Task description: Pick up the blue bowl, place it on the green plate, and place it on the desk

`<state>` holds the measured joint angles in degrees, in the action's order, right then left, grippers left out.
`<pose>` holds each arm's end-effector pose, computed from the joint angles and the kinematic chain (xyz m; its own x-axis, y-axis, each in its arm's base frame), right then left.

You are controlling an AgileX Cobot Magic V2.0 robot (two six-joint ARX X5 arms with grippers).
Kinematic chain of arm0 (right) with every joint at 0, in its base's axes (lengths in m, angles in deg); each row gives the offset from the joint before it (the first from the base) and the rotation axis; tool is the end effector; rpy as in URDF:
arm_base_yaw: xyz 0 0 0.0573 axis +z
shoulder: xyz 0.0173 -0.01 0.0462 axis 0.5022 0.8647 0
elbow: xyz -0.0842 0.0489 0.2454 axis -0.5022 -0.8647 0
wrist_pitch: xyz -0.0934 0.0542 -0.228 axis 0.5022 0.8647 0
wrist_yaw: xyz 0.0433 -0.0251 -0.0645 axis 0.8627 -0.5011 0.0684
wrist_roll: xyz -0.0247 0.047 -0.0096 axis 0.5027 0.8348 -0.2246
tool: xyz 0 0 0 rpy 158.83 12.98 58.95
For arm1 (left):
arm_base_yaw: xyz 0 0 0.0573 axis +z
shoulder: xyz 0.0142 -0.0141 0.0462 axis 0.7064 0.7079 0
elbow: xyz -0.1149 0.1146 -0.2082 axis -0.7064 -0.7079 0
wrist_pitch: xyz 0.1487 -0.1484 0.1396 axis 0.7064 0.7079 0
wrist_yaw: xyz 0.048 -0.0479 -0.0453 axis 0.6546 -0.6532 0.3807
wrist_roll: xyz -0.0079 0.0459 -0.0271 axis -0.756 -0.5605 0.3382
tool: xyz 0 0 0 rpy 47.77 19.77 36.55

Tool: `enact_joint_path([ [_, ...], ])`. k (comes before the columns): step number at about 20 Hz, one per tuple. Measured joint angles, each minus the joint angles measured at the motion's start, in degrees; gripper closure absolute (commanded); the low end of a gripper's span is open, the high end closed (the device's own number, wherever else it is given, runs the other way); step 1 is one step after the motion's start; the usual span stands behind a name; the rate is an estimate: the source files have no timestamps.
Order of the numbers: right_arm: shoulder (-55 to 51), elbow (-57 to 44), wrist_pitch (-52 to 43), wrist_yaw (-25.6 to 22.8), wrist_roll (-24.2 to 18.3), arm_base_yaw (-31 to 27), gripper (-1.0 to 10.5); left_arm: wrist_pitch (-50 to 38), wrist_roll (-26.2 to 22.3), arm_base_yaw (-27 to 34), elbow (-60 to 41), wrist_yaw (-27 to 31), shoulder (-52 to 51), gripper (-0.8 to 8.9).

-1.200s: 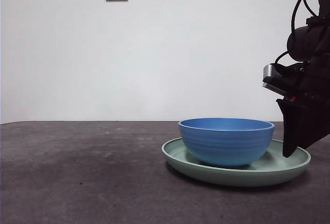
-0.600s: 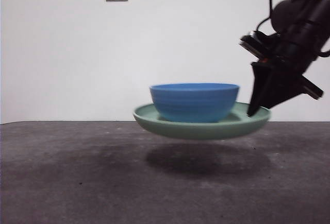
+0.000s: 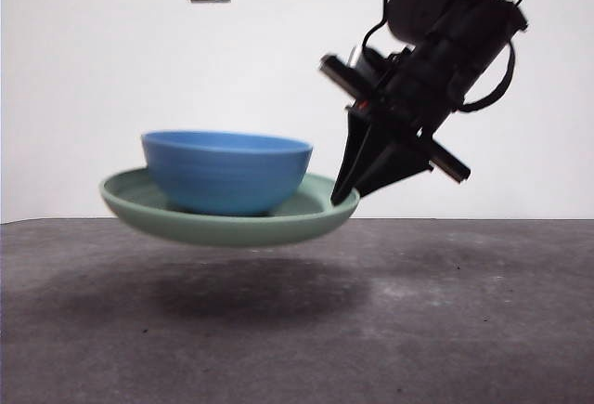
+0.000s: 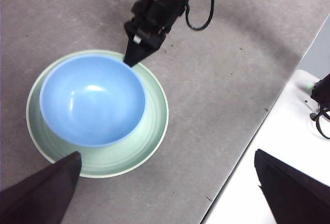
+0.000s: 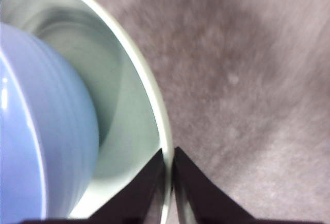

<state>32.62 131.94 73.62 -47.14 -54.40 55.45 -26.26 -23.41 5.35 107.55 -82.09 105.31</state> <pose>0.3181 0.1664 0.2123 0.1749 0.6331 -0.7540 -0.3138 0.7617 0.5668 0.1042 -0.0950 0.4022 0.4319 -0.6611 -0.6134 0.7994 0.5956 -0.0791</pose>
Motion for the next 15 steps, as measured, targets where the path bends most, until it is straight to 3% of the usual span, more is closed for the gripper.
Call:
enact_joint_path([
  [15, 7.8, 0.2, 0.5, -6.7, 1.6, 1.4, 9.3, 0.0, 0.0, -0.5, 0.0, 0.0, 0.0, 1.26],
])
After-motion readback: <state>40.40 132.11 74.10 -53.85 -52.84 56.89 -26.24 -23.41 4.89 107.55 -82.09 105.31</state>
